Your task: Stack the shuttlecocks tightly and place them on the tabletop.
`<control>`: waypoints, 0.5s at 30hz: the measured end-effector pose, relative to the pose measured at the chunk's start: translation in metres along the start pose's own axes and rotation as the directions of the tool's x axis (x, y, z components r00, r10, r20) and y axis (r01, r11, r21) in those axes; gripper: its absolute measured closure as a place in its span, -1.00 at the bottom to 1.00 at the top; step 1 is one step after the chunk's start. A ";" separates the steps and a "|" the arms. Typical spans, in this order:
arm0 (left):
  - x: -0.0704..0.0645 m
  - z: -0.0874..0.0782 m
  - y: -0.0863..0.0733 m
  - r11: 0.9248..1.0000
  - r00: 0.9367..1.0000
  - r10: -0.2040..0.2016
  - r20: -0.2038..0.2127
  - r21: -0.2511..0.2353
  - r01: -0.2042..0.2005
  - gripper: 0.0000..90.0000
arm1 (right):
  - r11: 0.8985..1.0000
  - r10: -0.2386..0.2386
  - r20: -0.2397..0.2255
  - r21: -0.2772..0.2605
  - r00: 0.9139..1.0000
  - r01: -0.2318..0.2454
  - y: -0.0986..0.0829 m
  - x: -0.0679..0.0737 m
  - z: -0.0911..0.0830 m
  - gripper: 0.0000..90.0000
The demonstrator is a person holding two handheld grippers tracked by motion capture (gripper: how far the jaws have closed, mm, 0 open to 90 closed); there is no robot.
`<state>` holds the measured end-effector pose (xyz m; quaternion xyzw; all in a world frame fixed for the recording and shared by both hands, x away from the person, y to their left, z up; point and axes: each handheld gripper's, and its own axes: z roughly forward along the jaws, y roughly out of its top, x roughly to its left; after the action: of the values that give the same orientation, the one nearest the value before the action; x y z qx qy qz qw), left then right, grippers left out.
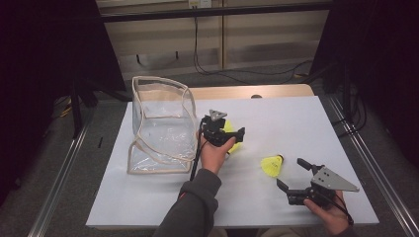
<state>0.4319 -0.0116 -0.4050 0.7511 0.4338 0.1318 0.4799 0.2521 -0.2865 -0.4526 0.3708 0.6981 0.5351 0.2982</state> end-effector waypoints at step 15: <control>-0.009 -0.008 -0.009 0.999 0.997 0.036 0.074 0.003 -0.037 -0.89 | 1.000 -0.002 0.000 -0.001 1.000 0.002 0.000 0.000 0.000 -0.94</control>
<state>0.4172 -0.0123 -0.4070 0.7644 0.4022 0.1117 0.4914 0.2522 -0.2864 -0.4526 0.3698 0.6982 0.5353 0.2988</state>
